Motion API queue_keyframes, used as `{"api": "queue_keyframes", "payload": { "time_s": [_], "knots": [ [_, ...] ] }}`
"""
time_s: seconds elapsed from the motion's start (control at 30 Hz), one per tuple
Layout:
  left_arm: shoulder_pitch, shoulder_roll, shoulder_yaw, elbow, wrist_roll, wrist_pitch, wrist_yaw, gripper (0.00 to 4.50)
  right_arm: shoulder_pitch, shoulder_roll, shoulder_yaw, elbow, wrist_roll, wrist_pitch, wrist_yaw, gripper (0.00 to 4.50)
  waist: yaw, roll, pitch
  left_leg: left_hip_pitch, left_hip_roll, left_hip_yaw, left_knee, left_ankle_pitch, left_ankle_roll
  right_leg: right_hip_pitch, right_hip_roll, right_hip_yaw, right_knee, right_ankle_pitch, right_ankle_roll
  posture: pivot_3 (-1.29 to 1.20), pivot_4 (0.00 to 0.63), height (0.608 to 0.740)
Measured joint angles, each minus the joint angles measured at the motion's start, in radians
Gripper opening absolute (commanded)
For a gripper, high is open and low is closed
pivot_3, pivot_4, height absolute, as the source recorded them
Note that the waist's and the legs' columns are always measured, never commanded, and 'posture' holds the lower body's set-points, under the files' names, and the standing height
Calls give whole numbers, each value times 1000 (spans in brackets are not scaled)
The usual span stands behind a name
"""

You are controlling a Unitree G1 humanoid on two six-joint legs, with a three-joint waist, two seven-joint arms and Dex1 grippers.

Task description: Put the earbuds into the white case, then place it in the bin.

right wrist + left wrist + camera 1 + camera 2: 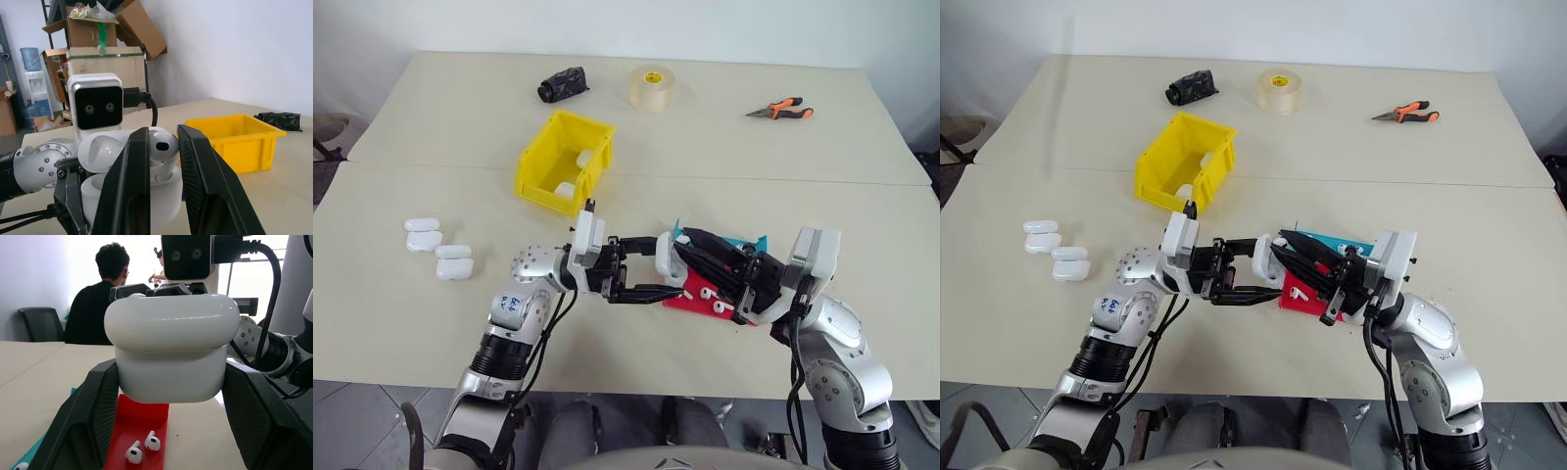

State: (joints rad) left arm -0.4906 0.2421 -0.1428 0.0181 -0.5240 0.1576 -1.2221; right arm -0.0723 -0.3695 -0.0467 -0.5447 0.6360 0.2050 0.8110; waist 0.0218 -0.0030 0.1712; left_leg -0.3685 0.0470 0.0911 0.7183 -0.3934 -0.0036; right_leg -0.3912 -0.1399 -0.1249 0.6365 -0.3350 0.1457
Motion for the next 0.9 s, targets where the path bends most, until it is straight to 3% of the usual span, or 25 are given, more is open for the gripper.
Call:
{"api": "queue_keyframes", "payload": {
  "time_s": [0.17, 0.57, 0.77, 0.9],
  "knots": [
    [0, 2, -3, -2, 2, 11, -3, 2781, 3, -18, 18, 17, -48, -56, 22, 465, -1, 0, 0, 0, 0, 0, 0, 0, 0, 0, 0, 0, 0, 0, 0, 0, 150, 740],
    [-10, 14, -7, -2, 50, -50, -23, 2781, -1, -121, -53, 41, 24, -6, 40, 4391, 3, 0, 0, 0, 0, 0, 0, 0, 0, 0, 0, 0, 0, 0, 0, 0, 150, 740],
    [-10, 24, -33, 16, 130, -158, -12, 2781, 90, -286, -224, 88, 59, 11, 134, 4453, 6, 0, 0, 0, 0, 0, 0, 0, 0, 1, 0, 0, -1, 0, 0, 0, 150, 740],
    [14, 32, -42, 35, 179, -214, 5, 2781, 197, -386, -340, 257, -25, -98, 267, 4453, 5, 0, 0, 0, 0, 1, 0, 0, 0, 1, 0, 1, -1, 0, 0, 0, 150, 740]
  ]
}}
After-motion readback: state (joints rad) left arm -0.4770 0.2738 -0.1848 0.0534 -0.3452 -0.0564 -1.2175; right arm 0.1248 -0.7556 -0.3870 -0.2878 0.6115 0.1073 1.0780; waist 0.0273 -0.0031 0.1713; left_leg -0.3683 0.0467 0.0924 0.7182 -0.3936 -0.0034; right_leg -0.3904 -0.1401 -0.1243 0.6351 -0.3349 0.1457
